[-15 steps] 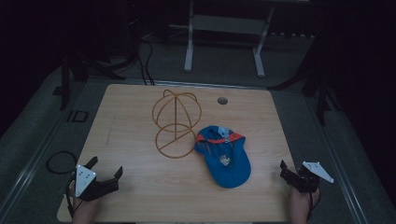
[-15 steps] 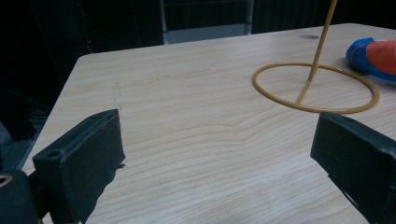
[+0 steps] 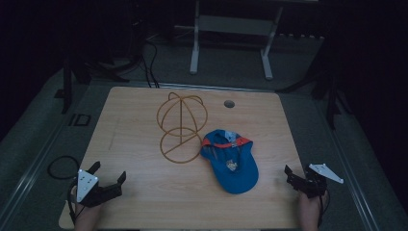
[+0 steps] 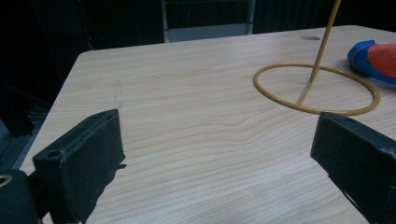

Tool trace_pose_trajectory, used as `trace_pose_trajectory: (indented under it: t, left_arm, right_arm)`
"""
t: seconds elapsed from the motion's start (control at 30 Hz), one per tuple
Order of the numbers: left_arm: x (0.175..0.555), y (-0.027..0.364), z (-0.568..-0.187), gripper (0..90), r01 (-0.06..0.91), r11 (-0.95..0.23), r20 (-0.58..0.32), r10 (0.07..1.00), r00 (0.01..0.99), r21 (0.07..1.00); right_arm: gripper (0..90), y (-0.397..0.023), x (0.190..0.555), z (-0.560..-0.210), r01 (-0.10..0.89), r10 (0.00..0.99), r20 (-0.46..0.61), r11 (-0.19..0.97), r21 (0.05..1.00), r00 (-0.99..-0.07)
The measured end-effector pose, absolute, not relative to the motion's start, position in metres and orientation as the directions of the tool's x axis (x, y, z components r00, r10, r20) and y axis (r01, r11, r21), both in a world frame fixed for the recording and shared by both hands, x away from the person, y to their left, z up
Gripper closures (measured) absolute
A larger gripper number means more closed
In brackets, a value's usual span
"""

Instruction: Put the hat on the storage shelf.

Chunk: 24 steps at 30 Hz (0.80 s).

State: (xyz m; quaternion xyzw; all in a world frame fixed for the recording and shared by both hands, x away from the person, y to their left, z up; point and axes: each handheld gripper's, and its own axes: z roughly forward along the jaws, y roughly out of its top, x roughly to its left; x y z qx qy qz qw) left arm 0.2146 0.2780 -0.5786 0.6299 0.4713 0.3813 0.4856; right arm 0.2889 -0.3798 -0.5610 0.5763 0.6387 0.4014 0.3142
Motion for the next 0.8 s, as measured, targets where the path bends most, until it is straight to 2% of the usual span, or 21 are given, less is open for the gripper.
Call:
trace_pose_trajectory:
  t: [0.17,0.27,0.47,0.6,0.8]
  left_arm:
    - [0.215,0.277,-0.579,2.9,0.232,-0.091,0.028,0.964,0.265,0.968]
    - [0.215,0.276,-0.579,2.8,0.236,-0.099,0.033,0.962,0.270,0.967]
    - [0.215,0.273,-0.579,2.9,0.240,-0.114,0.044,0.959,0.280,0.964]
    - [0.215,0.273,-0.579,2.8,0.239,-0.104,0.032,0.958,0.286,0.965]
    - [0.215,0.273,-0.578,2.9,0.234,-0.083,0.013,0.958,0.288,0.969]
  right_arm:
    - [14.2,-0.375,0.298,-0.546,0.497,0.978,0.082,0.024,0.868,-0.191]
    - [13.8,-0.369,0.305,-0.536,0.498,0.974,0.052,0.066,0.865,-0.220]
    - [13.4,-0.356,0.324,-0.515,0.512,0.942,0.075,0.110,0.852,-0.328]
    - [13.3,-0.344,0.333,-0.508,0.494,0.931,0.013,0.181,0.850,-0.364]
    - [13.3,-0.330,0.344,-0.501,0.494,0.912,-0.002,0.223,0.841,-0.409]
